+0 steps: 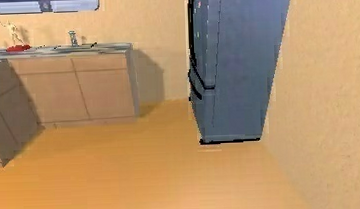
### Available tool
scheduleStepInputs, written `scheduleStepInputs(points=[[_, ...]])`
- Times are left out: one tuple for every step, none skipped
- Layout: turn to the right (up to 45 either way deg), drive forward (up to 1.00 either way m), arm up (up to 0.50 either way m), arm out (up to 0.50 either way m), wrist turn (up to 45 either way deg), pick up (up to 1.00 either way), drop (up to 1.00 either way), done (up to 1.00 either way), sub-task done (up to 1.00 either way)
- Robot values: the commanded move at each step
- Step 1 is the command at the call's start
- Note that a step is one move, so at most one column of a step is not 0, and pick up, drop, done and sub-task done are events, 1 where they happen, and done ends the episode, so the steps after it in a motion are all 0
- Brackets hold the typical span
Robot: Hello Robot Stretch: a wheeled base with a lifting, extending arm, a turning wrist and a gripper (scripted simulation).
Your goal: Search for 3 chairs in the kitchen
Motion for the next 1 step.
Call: scheduleStepInputs(points=[[-36.0,0.0,0.0,0.0,0.0,0.0,0.0,0.0,0.0]])
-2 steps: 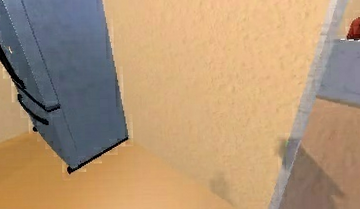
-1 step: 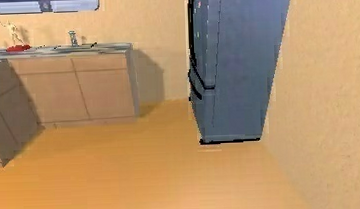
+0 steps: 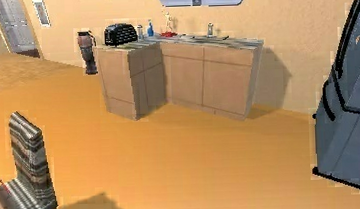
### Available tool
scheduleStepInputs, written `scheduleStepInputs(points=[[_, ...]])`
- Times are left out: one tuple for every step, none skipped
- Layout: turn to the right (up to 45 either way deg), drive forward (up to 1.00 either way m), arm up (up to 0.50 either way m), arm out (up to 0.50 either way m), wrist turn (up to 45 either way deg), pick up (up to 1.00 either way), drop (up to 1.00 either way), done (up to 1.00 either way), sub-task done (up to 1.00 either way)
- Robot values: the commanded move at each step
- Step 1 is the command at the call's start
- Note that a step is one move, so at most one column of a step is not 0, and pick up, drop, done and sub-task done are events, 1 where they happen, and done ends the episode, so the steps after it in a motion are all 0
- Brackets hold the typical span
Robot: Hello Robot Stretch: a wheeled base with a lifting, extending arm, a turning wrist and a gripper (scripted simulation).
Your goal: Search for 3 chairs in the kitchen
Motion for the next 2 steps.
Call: scheduleStepInputs(points=[[0.0,0.2,0.0,0.0,0.0,0.0,0.0,0.0,0.0],[-45.0,0.0,0.0,0.0,0.0,0.0,0.0,0.0,0.0]])
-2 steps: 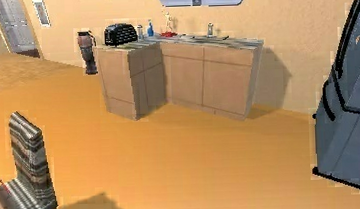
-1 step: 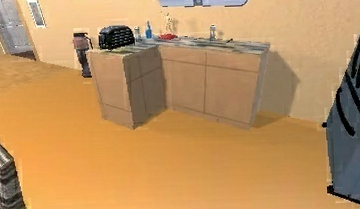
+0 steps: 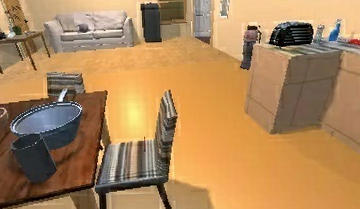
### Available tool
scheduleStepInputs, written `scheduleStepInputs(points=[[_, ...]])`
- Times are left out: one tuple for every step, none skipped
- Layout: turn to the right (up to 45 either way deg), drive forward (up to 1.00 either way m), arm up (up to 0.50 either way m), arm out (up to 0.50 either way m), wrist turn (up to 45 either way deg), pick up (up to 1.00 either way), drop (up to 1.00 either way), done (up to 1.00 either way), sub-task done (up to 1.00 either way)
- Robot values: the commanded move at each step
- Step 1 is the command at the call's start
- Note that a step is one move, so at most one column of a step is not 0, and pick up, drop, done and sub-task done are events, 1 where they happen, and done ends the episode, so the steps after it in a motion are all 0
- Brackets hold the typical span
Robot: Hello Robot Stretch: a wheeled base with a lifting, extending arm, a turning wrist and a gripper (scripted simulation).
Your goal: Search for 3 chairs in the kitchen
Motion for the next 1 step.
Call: scheduleStepInputs(points=[[-15.0,0.0,0.0,0.0,0.0,0.0,0.0,0.0,0.0]])
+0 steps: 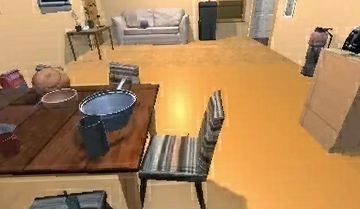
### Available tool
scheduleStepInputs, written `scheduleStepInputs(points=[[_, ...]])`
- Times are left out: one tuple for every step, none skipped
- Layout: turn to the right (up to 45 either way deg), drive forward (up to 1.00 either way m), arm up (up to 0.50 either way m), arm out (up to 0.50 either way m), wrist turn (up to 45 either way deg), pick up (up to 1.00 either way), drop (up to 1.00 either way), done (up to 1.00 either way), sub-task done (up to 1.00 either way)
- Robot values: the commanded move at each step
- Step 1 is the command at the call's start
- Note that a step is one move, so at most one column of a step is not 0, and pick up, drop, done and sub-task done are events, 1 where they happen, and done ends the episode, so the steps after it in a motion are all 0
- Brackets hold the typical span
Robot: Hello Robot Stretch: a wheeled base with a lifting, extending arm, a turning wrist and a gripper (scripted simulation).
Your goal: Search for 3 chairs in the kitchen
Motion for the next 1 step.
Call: scheduleStepInputs(points=[[0.0,0.0,0.0,0.0,0.0,0.0,0.0,1.0,0.0]])
